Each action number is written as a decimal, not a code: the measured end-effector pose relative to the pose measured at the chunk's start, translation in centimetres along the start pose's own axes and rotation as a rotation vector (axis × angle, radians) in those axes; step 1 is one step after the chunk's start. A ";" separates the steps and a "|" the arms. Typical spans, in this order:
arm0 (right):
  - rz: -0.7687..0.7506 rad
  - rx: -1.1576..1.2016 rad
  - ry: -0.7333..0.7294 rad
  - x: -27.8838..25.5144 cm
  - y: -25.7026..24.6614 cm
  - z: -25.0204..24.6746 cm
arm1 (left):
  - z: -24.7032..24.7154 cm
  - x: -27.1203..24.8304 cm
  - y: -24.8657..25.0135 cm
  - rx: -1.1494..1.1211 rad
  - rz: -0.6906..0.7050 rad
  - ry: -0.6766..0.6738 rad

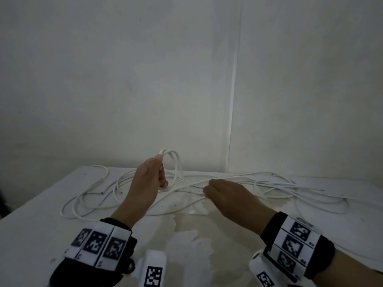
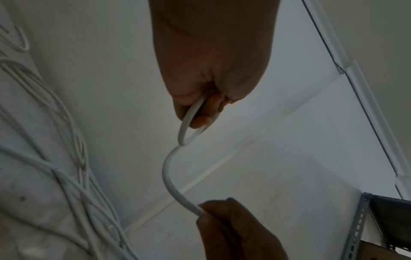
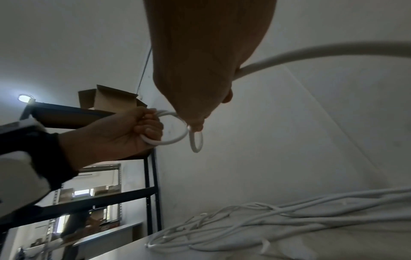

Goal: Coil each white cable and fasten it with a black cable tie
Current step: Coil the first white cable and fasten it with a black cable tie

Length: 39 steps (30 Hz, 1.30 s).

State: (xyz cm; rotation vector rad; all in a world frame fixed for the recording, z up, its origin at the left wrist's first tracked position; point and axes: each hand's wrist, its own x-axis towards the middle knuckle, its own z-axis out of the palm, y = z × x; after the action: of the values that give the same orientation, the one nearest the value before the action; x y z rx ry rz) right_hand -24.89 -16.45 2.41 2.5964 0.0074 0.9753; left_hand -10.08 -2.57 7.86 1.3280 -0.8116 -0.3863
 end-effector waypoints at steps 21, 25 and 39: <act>0.200 0.527 0.149 3.5 -1.2 -3.9 | 2.8 -3.5 -0.1 0.133 -0.062 -0.350; 0.234 0.604 0.112 3.7 -0.1 -4.3 | 2.8 -3.6 0.0 0.098 -0.146 -0.411; 0.565 1.076 -0.125 4.1 0.4 -6.4 | 3.1 -3.5 1.4 -0.123 -0.175 -0.326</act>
State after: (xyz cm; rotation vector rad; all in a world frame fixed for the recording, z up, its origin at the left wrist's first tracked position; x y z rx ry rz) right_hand -25.91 -14.21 9.54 3.7773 -0.3412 1.2031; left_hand -14.94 -2.08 8.18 1.2401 -0.9269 -0.7940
